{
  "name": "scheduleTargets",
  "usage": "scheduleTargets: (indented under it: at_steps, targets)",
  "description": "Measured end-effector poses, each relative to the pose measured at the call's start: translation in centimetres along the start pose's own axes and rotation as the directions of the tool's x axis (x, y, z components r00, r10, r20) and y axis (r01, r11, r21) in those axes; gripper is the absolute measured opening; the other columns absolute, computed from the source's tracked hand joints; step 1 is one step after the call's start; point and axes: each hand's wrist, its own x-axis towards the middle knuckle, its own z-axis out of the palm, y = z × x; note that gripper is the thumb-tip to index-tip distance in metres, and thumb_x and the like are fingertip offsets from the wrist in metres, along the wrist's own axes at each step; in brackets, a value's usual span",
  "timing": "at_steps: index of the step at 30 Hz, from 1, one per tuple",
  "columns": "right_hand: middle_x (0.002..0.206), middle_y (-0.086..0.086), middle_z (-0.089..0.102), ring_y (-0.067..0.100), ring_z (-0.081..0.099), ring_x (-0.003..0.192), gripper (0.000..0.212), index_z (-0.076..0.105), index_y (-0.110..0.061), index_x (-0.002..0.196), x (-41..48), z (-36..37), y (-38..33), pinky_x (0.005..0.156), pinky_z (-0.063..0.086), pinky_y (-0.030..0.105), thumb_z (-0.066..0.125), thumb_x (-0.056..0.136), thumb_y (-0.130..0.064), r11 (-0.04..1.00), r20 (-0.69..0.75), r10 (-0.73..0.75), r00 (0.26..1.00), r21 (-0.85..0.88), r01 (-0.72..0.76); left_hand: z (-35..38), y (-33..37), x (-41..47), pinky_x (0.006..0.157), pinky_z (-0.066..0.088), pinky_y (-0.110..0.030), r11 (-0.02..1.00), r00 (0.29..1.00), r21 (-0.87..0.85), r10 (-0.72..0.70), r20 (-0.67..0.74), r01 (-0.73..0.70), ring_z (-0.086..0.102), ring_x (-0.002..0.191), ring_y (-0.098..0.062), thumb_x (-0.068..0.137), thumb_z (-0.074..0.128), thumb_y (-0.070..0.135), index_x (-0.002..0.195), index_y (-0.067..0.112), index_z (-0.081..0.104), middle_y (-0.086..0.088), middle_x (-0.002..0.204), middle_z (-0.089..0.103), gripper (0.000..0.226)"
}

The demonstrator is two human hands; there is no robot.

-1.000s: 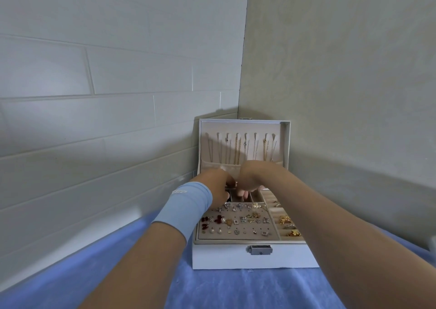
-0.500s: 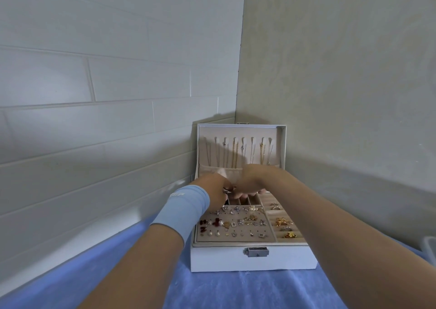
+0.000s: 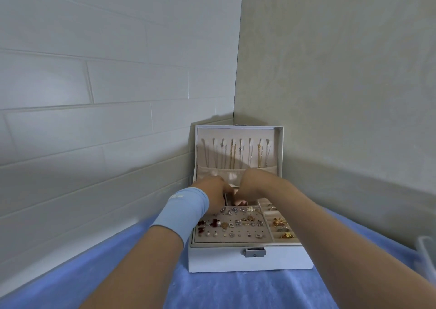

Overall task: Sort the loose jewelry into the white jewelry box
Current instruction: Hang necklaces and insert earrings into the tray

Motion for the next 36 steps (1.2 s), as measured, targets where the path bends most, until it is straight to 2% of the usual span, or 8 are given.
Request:
scheduleTargets:
  at_steps: [8,13,15,19,25,31,34,36]
  targets:
    - [0.068,-0.002,0.057,0.013,0.052,0.06,0.031,0.054,-0.017,0.067,0.1,0.7,0.6,0.061,0.045,0.025,0.071,0.087,-0.034,0.995,-0.067,0.037,0.997,0.094,-0.031,0.1,0.6,-0.1,0.104,0.044,-0.041,0.996,1.0,0.092,-0.011,0.003,0.011,0.05,0.123,-0.029,0.096,0.044,0.005,0.137,0.034,0.054,-0.003,0.142,0.047,0.051]
    - [0.069,0.007,0.067,0.019,0.061,0.063,0.04,0.072,-0.005,0.083,-2.2,-0.2,1.1,0.066,0.052,0.032,0.066,0.085,-0.045,0.962,-0.231,0.039,0.972,0.272,0.026,-0.8,0.8,-2.2,0.11,0.039,-0.034,0.984,0.992,-0.179,-0.043,-0.123,0.021,0.048,0.131,-0.021,0.098,0.044,0.01,0.145,0.032,0.045,0.004,0.146,0.049,0.052]
    - [0.07,0.009,0.071,0.017,0.06,0.062,0.038,0.076,-0.004,0.084,-4.0,-0.8,0.8,0.065,0.053,0.033,0.069,0.085,-0.042,0.936,-0.246,-0.013,0.969,0.338,0.098,-1.0,0.9,-4.0,0.109,0.04,-0.036,0.979,0.968,-0.206,-0.048,-0.245,-0.004,0.05,0.126,-0.018,0.097,0.048,0.014,0.133,0.031,0.057,0.006,0.135,0.056,0.041]
    - [0.069,-0.007,0.069,0.01,0.063,0.066,0.022,0.077,-0.017,0.078,-9.1,-0.6,-0.4,0.063,0.053,0.027,0.073,0.087,-0.037,0.88,-0.238,-0.154,0.959,0.408,0.243,-0.7,2.0,-9.1,0.087,0.047,-0.03,0.965,0.922,-0.261,-0.069,-0.382,-0.036,0.056,0.095,-0.012,0.095,0.053,0.02,0.104,0.034,0.065,0.01,0.105,0.058,0.02]
    - [0.07,-0.005,0.07,0.01,0.054,0.057,0.011,0.079,-0.018,0.087,-14.8,3.1,-1.8,0.056,0.046,0.02,0.074,0.083,-0.028,0.867,-0.04,-0.311,0.949,0.397,0.301,2.0,3.2,-16.3,0.069,0.045,-0.024,0.949,0.965,-0.316,-0.094,-0.244,0.012,0.054,0.07,-0.006,0.092,0.055,0.026,0.091,0.036,0.06,0.015,0.085,0.06,0.011]
    - [0.092,-0.002,0.077,0.009,0.062,0.061,0.013,0.08,-0.026,0.095,-16.6,7.9,-1.9,0.066,0.054,0.025,0.078,0.082,-0.023,0.901,0.05,-0.335,0.941,0.31,0.304,5.8,3.5,-19.4,0.085,0.048,-0.021,0.95,0.989,-0.283,-0.145,-0.027,0.132,0.059,0.085,-0.005,0.085,0.066,0.03,0.097,0.039,0.072,0.018,0.095,0.064,0.016]
    - [0.091,-0.006,0.078,0.015,0.071,0.085,0.009,0.08,-0.03,0.087,-16.6,9.5,-1.6,0.081,0.06,0.033,0.079,0.079,-0.026,0.896,0.026,-0.318,0.948,0.335,0.292,7.1,3.6,-19.8,0.089,0.049,-0.021,0.948,0.987,-0.287,-0.158,-0.04,0.14,0.063,0.092,-0.006,0.083,0.071,0.03,0.097,0.035,0.076,0.016,0.094,0.066,0.016]
    - [0.086,-0.011,0.077,0.008,0.069,0.083,0.01,0.078,-0.038,0.078,-16.8,10.2,-1.6,0.082,0.06,0.031,0.078,0.077,-0.027,0.882,0.009,-0.32,0.947,0.369,0.294,7.5,3.4,-19.9,0.085,0.05,-0.021,0.935,0.983,-0.332,-0.163,-0.082,0.128,0.065,0.093,-0.006,0.082,0.072,0.031,0.091,0.035,0.077,0.015,0.094,0.069,0.01]
